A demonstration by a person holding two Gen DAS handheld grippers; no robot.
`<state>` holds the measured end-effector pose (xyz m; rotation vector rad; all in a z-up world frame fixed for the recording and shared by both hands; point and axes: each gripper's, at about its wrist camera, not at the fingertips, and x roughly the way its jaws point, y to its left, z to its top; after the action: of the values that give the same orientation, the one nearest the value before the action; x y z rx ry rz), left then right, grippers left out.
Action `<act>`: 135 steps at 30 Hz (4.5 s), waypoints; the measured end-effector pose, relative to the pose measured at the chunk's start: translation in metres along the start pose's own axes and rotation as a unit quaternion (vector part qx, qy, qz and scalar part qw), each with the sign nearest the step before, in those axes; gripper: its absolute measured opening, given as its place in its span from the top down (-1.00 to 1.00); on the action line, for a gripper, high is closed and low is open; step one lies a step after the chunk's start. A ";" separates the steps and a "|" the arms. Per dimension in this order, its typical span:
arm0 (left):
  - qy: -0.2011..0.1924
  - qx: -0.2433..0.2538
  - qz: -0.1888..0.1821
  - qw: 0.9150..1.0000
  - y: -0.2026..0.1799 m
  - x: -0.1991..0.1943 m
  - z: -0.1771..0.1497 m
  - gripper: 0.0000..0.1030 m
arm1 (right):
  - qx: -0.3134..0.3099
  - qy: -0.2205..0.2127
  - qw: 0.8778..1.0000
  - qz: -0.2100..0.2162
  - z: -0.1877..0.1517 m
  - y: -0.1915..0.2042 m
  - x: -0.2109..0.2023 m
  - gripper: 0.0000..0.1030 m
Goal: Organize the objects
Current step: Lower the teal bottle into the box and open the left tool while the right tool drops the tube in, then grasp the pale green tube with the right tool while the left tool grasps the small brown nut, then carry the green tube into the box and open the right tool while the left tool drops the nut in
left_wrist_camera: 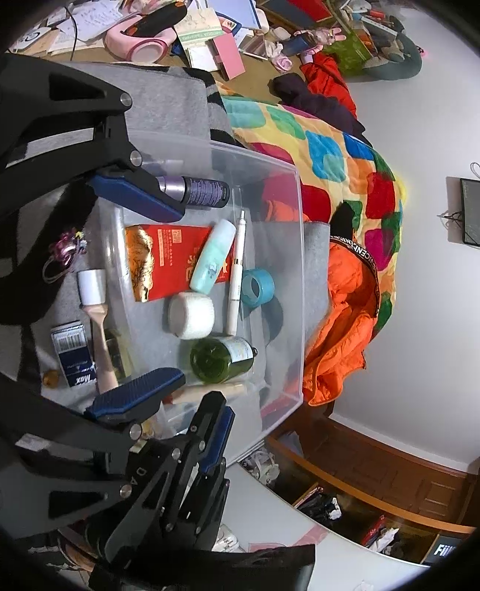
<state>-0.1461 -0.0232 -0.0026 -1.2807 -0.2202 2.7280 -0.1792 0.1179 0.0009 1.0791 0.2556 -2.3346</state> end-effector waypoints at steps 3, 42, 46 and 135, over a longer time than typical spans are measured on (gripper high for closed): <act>-0.007 0.004 0.000 1.000 -0.003 -0.008 -0.001 -0.61 | 0.004 -0.002 1.000 0.008 -0.002 -0.001 -0.007 0.59; 0.041 0.071 0.002 0.997 -0.038 -0.013 -0.099 -0.24 | 0.079 0.023 0.996 0.037 -0.103 -0.042 -0.049 -0.11; 0.054 0.093 -0.016 0.994 -0.053 -0.003 -0.100 0.04 | 0.089 0.047 0.994 0.049 -0.101 -0.036 -0.033 -0.12; -0.046 0.011 0.022 0.999 0.006 -0.013 -0.003 0.77 | -0.010 -0.089 0.994 -0.061 -0.002 -0.001 -0.036 0.73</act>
<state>-0.1361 -0.0314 0.0037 -1.1698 -0.1728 2.8224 -0.1592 0.1340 0.0268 0.8611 0.2829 -2.5136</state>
